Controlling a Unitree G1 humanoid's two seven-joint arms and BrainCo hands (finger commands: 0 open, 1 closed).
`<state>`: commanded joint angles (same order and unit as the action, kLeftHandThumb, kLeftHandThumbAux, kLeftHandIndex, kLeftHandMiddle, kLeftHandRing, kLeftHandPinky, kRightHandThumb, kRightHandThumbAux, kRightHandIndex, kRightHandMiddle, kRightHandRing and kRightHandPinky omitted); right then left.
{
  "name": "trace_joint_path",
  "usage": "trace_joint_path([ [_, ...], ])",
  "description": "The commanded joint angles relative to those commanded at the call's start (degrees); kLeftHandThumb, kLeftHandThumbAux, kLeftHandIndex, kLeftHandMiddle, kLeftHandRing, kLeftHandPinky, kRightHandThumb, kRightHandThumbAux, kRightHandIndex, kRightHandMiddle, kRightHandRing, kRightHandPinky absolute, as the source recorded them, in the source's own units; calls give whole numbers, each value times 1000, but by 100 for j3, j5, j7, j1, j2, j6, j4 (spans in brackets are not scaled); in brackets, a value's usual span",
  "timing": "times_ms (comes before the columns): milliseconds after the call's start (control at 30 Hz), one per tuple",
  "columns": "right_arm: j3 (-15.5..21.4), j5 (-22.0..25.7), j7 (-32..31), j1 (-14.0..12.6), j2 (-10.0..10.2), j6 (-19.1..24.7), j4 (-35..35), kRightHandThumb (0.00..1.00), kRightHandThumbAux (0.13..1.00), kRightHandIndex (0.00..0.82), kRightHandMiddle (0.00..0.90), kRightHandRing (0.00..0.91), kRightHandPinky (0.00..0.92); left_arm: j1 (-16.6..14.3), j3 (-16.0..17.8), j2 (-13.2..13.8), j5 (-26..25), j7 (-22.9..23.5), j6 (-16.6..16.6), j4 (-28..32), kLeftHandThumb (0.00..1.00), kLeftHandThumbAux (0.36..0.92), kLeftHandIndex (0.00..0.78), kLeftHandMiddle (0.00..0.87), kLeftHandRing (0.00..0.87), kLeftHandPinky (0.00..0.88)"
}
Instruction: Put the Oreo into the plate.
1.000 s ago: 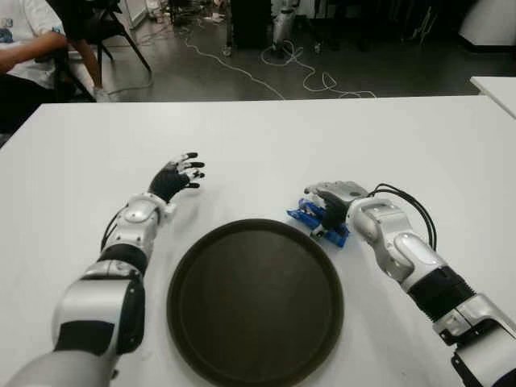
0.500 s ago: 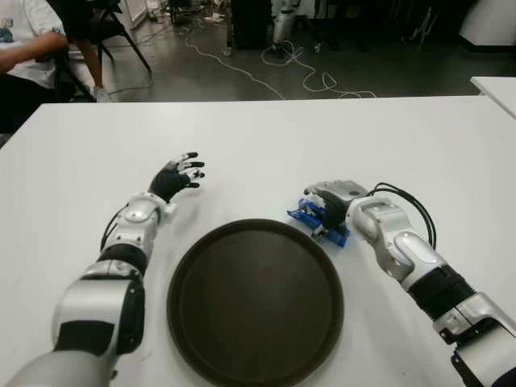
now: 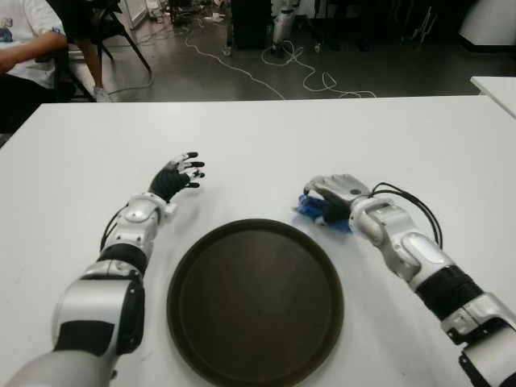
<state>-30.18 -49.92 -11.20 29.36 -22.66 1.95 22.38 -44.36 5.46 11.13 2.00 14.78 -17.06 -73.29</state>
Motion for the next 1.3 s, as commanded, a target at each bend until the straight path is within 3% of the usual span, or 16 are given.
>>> trace_joint_path([
  [200,71,64,442,-54,34,-154,161,687,735,423,612,601,565,-3,16,-6,-21,15,-6,5,0,642,132,211,230,259],
  [700,76,86,286,-46,64,93,67,686,737,420,596,591,562,-9,73,-16,-75,25,71,-10,0,684,123,204,227,256],
  [1300,102,138,388,-46,57,24,124,686,737,420,591,590,565,-18,56,-16,-48,-7,96,-16,0,660,135,212,234,277],
])
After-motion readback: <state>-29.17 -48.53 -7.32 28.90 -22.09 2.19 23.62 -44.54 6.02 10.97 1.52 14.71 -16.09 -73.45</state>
